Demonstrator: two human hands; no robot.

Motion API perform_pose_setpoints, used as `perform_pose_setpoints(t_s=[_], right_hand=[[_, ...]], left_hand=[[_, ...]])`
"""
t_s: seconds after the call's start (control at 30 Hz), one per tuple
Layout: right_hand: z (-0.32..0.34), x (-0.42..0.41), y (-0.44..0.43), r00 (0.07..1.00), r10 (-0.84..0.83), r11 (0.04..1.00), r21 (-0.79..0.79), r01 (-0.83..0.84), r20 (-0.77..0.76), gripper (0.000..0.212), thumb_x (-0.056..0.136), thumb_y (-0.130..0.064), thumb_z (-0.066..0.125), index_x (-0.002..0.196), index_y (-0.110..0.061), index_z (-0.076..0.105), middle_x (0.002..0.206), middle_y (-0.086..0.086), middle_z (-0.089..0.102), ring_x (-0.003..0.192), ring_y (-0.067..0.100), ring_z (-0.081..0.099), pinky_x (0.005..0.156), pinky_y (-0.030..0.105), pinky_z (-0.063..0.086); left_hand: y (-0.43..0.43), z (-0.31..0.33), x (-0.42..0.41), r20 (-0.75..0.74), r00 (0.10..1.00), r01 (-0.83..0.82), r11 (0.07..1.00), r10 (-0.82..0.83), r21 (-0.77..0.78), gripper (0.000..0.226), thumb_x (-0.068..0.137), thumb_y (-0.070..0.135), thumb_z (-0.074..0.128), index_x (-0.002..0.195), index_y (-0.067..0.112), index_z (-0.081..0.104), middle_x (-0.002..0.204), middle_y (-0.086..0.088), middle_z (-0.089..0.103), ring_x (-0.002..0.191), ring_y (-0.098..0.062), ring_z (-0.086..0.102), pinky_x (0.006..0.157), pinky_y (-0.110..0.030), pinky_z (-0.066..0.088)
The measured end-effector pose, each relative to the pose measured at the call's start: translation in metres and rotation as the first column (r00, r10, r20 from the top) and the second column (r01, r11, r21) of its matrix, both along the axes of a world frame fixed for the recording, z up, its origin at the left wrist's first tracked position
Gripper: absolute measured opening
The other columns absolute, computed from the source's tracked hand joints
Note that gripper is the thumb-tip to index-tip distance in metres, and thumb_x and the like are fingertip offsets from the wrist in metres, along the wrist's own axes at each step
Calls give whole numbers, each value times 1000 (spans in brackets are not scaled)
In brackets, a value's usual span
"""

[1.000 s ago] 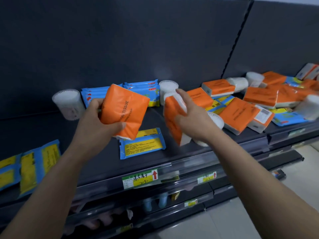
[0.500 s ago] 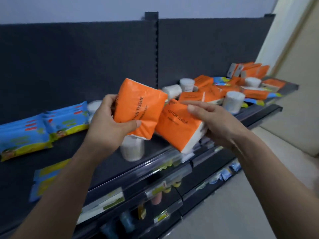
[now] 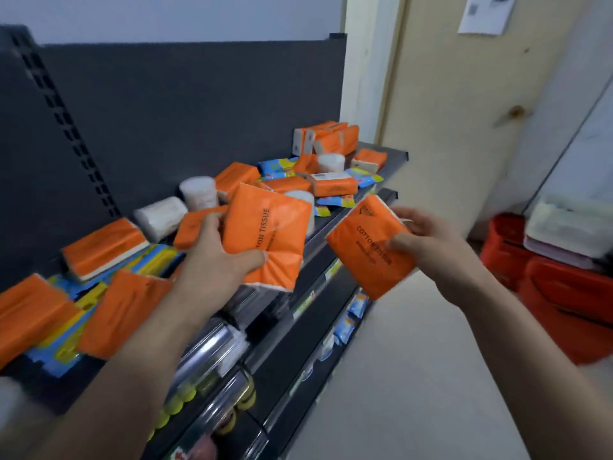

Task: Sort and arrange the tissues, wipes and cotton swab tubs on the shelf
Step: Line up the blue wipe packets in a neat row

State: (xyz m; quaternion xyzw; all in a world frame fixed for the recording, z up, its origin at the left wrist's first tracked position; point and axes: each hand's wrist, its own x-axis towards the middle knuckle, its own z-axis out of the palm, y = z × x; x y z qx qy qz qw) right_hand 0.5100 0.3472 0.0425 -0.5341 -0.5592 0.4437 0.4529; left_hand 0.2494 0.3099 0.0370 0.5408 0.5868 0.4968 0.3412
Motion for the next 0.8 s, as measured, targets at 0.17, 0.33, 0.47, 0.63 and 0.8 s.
perform_pose_setpoints(t_s=[0.17, 0.33, 0.47, 0.63, 0.8], right_hand=[[6, 24, 48, 992, -124, 991, 48, 123, 12, 40, 79, 8, 58, 106, -21, 60, 88, -2, 68, 73, 10, 65, 65, 23, 52], [18, 44, 93, 975, -221, 973, 74, 219, 20, 41, 79, 9, 58, 111, -16, 59, 91, 1, 68, 75, 13, 64, 65, 20, 53], [19, 64, 126, 960, -268, 961, 87, 261, 83, 40, 79, 6, 60, 110, -18, 61, 93, 5, 66, 76, 14, 63, 64, 20, 53], [13, 98, 172, 943, -304, 952, 93, 293, 134, 40, 78, 0, 63, 109, -25, 61, 94, 5, 62, 75, 14, 62, 61, 22, 47], [5, 142, 225, 953, -256, 965, 99, 243, 162, 39, 80, -4, 65, 110, -29, 59, 93, -2, 59, 80, 11, 60, 58, 19, 44]], left_hand=[[79, -1, 21, 13, 996, 93, 995, -94, 35, 68, 58, 23, 75, 116, 27, 41, 109, 3, 60, 98, -17, 62, 88, -40, 50], [154, 3, 51, 42, 982, 180, 982, -183, 65, 65, 70, 13, 79, 118, 25, 39, 112, 1, 58, 101, -18, 61, 91, -42, 49], [198, 3, 77, 44, 968, 244, 968, -247, 65, 58, 72, 17, 78, 116, 26, 41, 113, 1, 59, 99, -17, 62, 88, -39, 51], [243, 2, 105, 52, 953, 298, 954, -299, 37, 53, 75, 17, 75, 115, 27, 40, 107, 11, 56, 95, -6, 60, 80, -28, 50], [293, -4, 143, 23, 971, 236, 971, -237, 21, 54, 75, 12, 74, 116, 25, 43, 107, 7, 58, 91, -10, 62, 73, -27, 51]])
